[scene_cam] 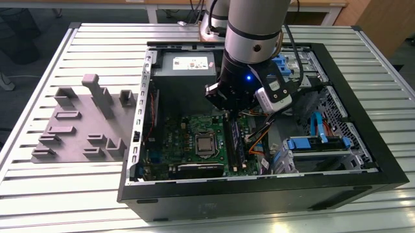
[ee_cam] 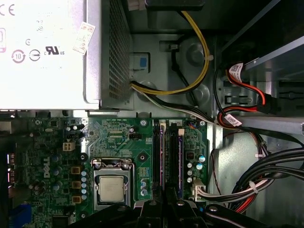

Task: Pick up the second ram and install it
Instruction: 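Insert the second ram into the second slot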

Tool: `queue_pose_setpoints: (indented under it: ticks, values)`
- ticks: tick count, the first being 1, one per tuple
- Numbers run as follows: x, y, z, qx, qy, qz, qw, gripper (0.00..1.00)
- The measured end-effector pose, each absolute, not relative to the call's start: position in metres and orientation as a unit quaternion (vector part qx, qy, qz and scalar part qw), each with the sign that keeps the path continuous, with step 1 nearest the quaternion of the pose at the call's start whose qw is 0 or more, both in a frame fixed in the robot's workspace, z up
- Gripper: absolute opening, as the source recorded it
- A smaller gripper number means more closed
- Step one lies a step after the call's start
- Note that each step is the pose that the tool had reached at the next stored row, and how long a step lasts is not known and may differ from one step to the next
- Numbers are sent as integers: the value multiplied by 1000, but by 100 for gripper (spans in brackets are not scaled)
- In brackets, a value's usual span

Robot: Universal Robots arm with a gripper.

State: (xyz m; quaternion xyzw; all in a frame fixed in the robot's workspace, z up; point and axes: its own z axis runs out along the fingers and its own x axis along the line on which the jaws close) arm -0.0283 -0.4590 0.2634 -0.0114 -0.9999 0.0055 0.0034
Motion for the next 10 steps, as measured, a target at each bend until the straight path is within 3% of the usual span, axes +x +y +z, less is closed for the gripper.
queue_pose_setpoints:
  ticks: [10]
  values:
    - [-28, -459, 258, -12, -1000, 5, 3, 14]
